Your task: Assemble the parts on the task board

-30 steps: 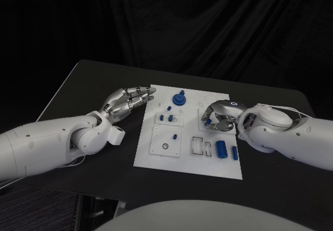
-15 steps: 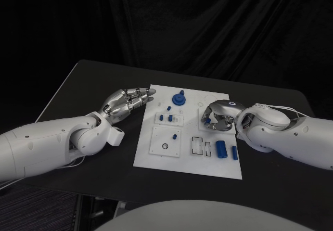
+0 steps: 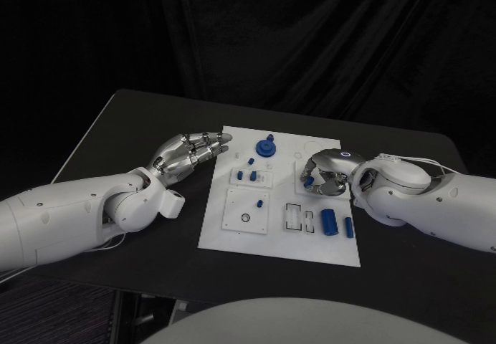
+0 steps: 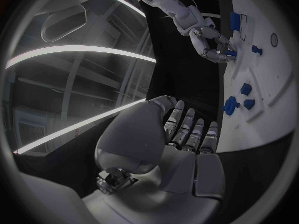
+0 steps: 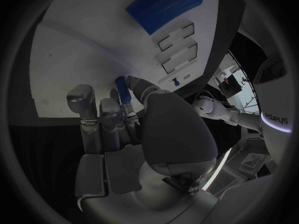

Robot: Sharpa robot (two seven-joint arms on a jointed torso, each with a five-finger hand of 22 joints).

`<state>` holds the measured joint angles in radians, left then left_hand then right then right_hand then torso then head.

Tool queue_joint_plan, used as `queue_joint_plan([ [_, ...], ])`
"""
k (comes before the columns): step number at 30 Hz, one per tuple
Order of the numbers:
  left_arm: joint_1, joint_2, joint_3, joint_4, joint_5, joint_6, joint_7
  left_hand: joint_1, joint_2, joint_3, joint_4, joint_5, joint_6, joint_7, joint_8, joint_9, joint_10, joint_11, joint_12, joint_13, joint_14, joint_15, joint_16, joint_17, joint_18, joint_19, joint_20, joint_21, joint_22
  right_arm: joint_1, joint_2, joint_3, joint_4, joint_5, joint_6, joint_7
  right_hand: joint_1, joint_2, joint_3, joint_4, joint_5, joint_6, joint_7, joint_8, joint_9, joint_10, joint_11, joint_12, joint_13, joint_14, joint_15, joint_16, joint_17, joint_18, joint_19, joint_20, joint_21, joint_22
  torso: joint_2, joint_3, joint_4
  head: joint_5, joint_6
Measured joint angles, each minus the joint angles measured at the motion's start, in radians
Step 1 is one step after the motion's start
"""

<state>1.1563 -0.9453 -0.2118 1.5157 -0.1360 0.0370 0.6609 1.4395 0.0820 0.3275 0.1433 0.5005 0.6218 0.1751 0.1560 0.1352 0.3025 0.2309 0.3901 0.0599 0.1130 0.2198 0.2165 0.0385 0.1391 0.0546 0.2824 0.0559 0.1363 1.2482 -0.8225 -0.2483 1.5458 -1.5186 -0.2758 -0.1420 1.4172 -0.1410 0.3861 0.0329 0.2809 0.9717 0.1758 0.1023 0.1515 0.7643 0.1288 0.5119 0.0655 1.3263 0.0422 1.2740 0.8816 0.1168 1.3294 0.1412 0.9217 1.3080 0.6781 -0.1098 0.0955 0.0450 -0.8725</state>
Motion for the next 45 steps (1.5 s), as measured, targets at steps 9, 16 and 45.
queue_joint_plan([
  [9,-0.001,0.0,0.0,0.0,0.0,0.004,-0.003,0.0,0.0,0.0,0.0,0.004,0.0,0.0,0.0,0.0,0.0,0.0,0.0,0.0,0.004,0.004,0.0,0.0,0.0,0.0,0.0,0.0,0.0,0.0,-0.003,0.0,0.0,-0.002,0.002,-0.008,-0.015,-0.001,-0.034,0.007,-0.027,-0.025,-0.015,-0.018,-0.005,-0.025,0.007,0.0,0.005,-0.007,0.007,-0.004,-0.009,0.0,-0.004,0.004,-0.012,0.0,0.0,-0.0002,0.0001,0.0,0.0],
  [16,-0.003,0.0,0.0,0.0,0.0,0.007,-0.004,0.008,0.0,0.007,-0.001,0.01,0.0,0.0,0.004,0.0,0.007,0.0,0.004,0.0,0.004,0.004,0.0,0.0,0.0,0.0,0.0,0.0,0.0,-0.003,-0.004,0.001,0.0,-0.003,0.001,-0.011,0.002,0.016,-0.03,-0.008,0.042,0.011,-0.007,0.003,0.011,-0.021,0.003,0.028,0.014,-0.011,0.003,-0.004,-0.009,0.0,-0.004,0.004,-0.016,0.0,0.0,-0.0002,0.0002,-0.001,0.0],
  [45,-0.006,0.001,0.0,-0.001,0.0,0.013,-0.011,0.008,0.0,0.007,-0.001,0.01,0.004,0.004,0.004,0.001,0.007,0.0,0.004,0.0,0.007,0.007,0.004,0.0,0.0,0.004,0.004,0.0,0.002,-0.012,-0.027,0.0,0.043,-0.001,-0.113,0.011,0.031,0.057,0.028,-0.067,0.05,0.081,-0.038,0.108,0.121,0.125,-0.041,0.115,0.032,0.028,-0.041,0.012,0.027,0.0,0.03,-0.038,0.043,0.0,0.0,-0.0001,0.0001,0.004,0.0],
])
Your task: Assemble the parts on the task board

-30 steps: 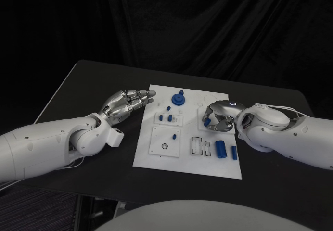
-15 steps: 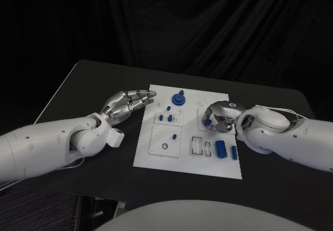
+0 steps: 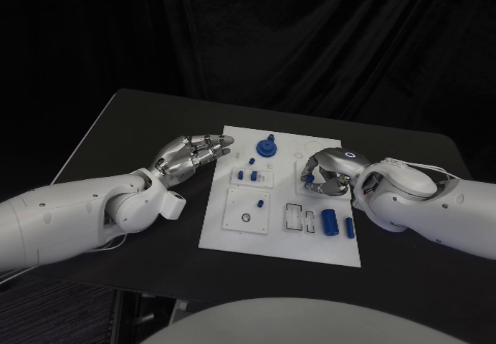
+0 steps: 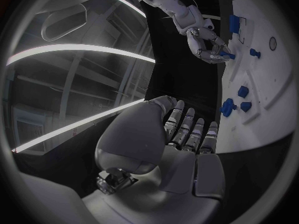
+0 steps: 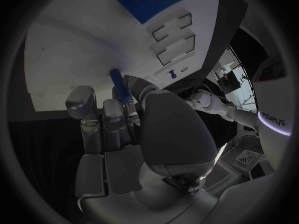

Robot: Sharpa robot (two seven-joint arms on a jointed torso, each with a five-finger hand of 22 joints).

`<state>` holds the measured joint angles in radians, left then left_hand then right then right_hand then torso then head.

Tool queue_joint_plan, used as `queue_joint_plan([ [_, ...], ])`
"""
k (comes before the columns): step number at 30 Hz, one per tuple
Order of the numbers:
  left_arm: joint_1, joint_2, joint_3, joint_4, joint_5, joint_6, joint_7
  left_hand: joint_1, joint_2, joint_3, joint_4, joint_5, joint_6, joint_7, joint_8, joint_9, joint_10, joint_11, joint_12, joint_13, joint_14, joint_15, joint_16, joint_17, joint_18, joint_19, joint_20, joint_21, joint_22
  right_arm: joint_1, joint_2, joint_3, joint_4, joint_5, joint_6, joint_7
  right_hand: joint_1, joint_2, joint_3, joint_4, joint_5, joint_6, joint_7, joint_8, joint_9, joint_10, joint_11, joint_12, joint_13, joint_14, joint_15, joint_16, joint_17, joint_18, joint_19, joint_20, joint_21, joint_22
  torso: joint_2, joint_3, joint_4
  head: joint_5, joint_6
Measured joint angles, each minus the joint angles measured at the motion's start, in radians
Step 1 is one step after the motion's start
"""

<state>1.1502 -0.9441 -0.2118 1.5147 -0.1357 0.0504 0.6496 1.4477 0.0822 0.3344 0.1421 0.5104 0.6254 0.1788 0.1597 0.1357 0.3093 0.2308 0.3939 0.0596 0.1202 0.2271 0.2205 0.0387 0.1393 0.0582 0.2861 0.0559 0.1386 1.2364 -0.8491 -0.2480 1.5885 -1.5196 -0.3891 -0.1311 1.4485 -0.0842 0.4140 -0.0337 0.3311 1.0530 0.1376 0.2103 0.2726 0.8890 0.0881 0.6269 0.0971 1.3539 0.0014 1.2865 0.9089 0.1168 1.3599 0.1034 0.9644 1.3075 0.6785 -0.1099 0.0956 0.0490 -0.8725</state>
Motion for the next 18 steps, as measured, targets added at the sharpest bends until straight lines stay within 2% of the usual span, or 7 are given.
queue_joint_plan([
  [11,0.0,0.0,0.0,0.001,0.0,0.003,-0.005,0.0,0.0,0.003,-0.003,0.0,0.0,0.0,0.0,0.0,0.0,0.0,0.0,0.0,0.0,0.0,0.0,0.0,0.0,0.0,0.0,0.0,0.0,0.008,-0.025,0.001,0.062,-0.002,-0.036,-0.003,0.004,0.001,0.016,-0.012,-0.023,0.0,0.0,0.005,0.015,0.005,0.005,-0.001,0.0,0.004,-0.004,0.0,-0.004,0.0,0.004,-0.004,0.005,0.0,0.0,0.0,0.0,0.002,0.0],
  [18,-0.001,0.0,0.0,0.002,0.0,0.004,-0.007,0.0,0.0,0.006,0.0,0.0,0.0,0.0,0.0,0.0,0.0,0.0,0.0,0.0,0.0,0.0,0.004,0.0,0.0,0.0,0.0,0.0,0.001,0.02,-0.032,0.002,0.14,-0.004,-0.04,-0.003,0.004,0.001,0.02,-0.016,-0.035,-0.004,-0.003,0.005,0.02,0.005,0.005,-0.003,0.0,0.004,-0.004,0.0,-0.001,0.0,0.004,-0.004,0.008,0.0,0.0,0.0,0.0001,0.01,0.0],
])
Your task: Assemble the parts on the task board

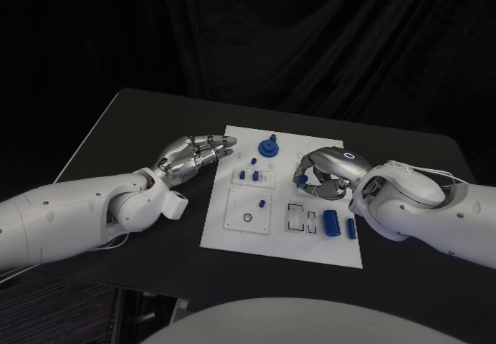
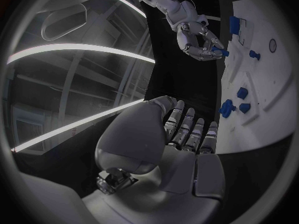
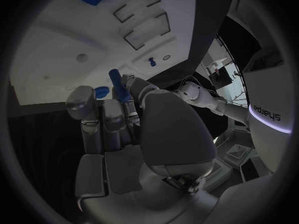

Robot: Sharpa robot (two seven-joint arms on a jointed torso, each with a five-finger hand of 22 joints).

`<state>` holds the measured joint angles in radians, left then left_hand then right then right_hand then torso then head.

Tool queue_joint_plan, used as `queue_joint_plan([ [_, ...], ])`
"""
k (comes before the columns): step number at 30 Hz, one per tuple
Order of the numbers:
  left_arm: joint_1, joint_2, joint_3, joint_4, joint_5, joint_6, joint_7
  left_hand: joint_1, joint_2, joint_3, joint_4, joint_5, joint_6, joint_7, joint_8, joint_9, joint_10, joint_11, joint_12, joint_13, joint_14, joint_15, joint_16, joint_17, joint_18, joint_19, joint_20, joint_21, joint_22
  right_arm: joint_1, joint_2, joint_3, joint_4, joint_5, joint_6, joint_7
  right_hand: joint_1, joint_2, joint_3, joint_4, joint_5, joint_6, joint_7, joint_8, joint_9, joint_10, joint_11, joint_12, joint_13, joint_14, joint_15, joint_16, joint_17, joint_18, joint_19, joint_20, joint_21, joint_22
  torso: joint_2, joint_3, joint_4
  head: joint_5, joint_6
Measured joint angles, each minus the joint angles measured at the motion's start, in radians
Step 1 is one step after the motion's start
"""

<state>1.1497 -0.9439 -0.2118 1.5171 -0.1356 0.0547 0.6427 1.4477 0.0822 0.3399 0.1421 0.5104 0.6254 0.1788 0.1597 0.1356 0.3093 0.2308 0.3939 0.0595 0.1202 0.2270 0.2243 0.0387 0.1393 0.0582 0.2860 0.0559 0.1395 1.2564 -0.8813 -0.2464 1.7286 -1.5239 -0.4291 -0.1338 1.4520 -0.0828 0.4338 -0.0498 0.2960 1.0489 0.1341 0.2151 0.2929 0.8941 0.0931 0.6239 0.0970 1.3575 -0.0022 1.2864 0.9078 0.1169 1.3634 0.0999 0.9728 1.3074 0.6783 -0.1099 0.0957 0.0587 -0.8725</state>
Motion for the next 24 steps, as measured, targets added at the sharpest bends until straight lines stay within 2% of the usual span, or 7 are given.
queue_joint_plan([
  [3,0.0,0.0,0.0,0.001,0.0,0.0,0.0,0.0,0.0,0.0,0.0,0.0,0.0,0.0,0.0,0.0,0.0,0.0,0.0,0.0,0.0,0.0,0.0,0.001,0.0,0.0,0.0,0.0,0.0,0.001,0.007,0.0,0.031,-0.002,0.001,0.001,0.0,0.0,0.005,0.0,-0.003,-0.004,-0.003,0.0,0.001,0.003,0.003,-0.004,0.0,0.0,0.0,0.0,0.002,0.0,0.001,-0.001,0.003,0.0,0.0,-0.0001,-0.0001,0.005,0.0],
  [5,0.0,0.0,0.0,0.001,0.0,0.0,-0.001,0.0,0.0,0.0,0.0,0.0,0.0,0.0,0.0,0.0,0.0,0.0,0.0,0.0,0.0,0.0,0.0,0.001,0.0,0.0,0.0,0.0,0.0,0.001,0.018,0.0,0.048,-0.003,0.002,0.003,0.0,0.0,0.005,0.0,-0.011,-0.007,0.0,0.0,0.003,0.003,0.003,-0.004,0.0,0.002,-0.002,0.0,0.005,0.0,0.004,-0.003,0.003,0.0,0.0,-0.0001,0.0,0.008,0.0],
  [9,0.0,-0.001,0.0,0.002,0.0,0.001,-0.001,0.004,0.004,0.0,0.0,0.0,0.0,0.0,0.0,0.0,0.0,0.0,0.0,0.0,0.0,0.0,0.0,0.001,0.0,0.0,0.0,0.0,0.001,0.0,0.051,-0.001,0.065,-0.009,0.005,0.005,0.0,0.0,0.008,-0.003,-0.015,-0.007,0.0,0.0,0.006,0.003,0.003,-0.006,0.0,0.004,-0.004,0.0,0.014,0.0,0.004,-0.003,0.011,0.0,0.0,-0.0001,0.0,0.011,0.0],
  [19,0.0,0.006,0.0,0.001,0.0,0.003,-0.002,0.004,0.004,0.003,-0.003,0.004,0.0,0.0,0.0,0.0,0.0,0.0,0.0,0.0,0.0,0.0,0.0,0.001,0.0,0.0,0.0,0.0,0.001,-0.02,0.153,0.0,0.054,-0.036,0.025,0.026,0.0,0.0,0.008,-0.003,-0.019,-0.007,0.0,0.0,0.009,0.007,0.007,-0.003,0.0,0.007,-0.007,0.0,0.02,0.0,0.007,-0.007,0.017,0.0,0.0,-0.0003,0.0003,0.006,0.0],
  [24,0.0,0.007,0.0,0.0,0.0,0.004,-0.003,0.004,0.004,0.003,-0.003,0.004,0.0,0.0,0.0,0.0,0.0,0.0,0.0,0.0,0.0,0.0,0.0,0.0,0.0,0.0,0.0,0.0,0.001,-0.034,0.179,0.0,0.042,-0.043,0.03,0.039,0.0,-0.001,0.008,-0.003,-0.019,-0.007,0.0,0.0,0.01,0.007,0.007,-0.003,0.0,0.007,-0.007,0.004,0.025,0.0,0.007,-0.007,0.022,0.0,0.0,-0.0003,0.0003,0.01,0.0],
])
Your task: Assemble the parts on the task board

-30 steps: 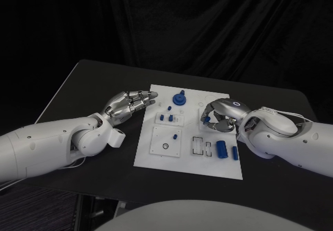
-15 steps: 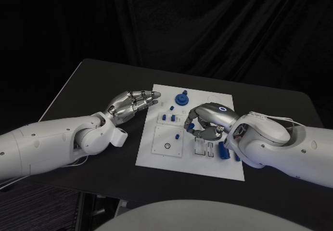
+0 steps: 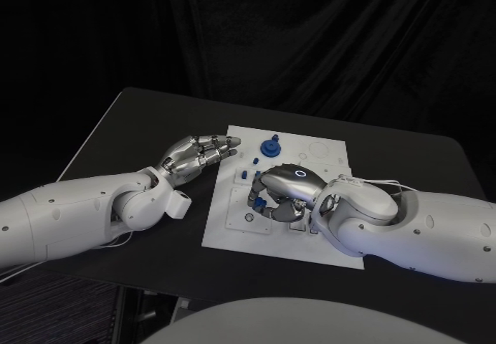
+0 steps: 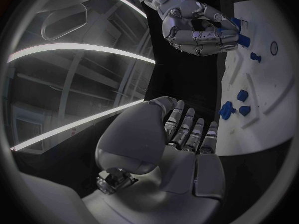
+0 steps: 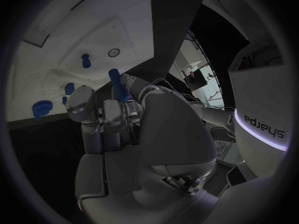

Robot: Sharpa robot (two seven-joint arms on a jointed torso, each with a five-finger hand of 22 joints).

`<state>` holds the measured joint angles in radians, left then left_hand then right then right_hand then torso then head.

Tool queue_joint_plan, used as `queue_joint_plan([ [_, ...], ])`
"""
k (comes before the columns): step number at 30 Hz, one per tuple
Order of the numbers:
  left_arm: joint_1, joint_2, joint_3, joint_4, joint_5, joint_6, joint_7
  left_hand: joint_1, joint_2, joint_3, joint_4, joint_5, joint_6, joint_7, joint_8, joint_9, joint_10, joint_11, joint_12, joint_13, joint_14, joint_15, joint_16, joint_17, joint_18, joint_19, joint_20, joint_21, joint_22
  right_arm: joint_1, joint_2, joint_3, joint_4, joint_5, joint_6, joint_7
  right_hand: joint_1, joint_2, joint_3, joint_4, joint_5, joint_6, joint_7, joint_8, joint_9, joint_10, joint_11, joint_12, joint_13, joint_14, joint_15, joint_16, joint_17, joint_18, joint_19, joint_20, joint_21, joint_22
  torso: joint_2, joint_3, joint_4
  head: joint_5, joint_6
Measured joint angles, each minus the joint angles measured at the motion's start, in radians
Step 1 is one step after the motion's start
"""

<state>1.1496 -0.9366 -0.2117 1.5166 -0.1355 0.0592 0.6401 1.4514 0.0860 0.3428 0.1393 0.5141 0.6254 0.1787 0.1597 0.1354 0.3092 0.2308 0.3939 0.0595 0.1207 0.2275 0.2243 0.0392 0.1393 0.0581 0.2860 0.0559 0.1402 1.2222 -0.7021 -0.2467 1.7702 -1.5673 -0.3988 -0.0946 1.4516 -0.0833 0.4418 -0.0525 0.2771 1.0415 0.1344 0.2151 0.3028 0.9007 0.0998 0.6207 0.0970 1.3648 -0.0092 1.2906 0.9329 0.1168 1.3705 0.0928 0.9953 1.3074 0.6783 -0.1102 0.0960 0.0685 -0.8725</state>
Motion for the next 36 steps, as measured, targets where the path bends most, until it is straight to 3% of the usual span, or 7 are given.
queue_joint_plan([
  [13,0.0,0.005,0.0,-0.006,0.0,0.004,0.0,0.001,0.001,0.004,-0.003,0.004,0.0,0.0,0.0,0.0,0.003,0.003,0.005,0.0,0.005,0.005,0.009,0.002,0.0,0.004,0.004,0.0,0.002,-0.034,0.036,0.0,-0.036,-0.008,0.018,0.027,0.0,0.0,0.0,0.0,0.0,-0.004,-0.004,0.0,0.001,0.0,0.0,-0.001,0.0,0.0,0.0,0.0,0.005,0.0,0.0,0.0,0.007,0.0,0.0,0.0,-0.0003,-0.004,0.0],
  [36,-0.003,0.013,0.0,-0.013,0.0,0.013,0.0,0.004,0.004,0.008,-0.003,0.008,0.0,0.0,0.0,0.0,0.004,0.004,0.01,0.0,0.007,0.007,0.016,0.003,0.0,0.004,0.004,0.0,0.003,-0.062,0.061,0.0,-0.088,-0.011,0.018,0.063,-0.003,-0.003,0.0,0.0,0.0,-0.004,-0.004,0.0,0.004,0.003,0.003,0.001,0.0,0.004,-0.003,0.004,0.004,0.0,0.0,0.0,0.007,0.001,0.0,0.0002,-0.0004,-0.001,0.0],
])
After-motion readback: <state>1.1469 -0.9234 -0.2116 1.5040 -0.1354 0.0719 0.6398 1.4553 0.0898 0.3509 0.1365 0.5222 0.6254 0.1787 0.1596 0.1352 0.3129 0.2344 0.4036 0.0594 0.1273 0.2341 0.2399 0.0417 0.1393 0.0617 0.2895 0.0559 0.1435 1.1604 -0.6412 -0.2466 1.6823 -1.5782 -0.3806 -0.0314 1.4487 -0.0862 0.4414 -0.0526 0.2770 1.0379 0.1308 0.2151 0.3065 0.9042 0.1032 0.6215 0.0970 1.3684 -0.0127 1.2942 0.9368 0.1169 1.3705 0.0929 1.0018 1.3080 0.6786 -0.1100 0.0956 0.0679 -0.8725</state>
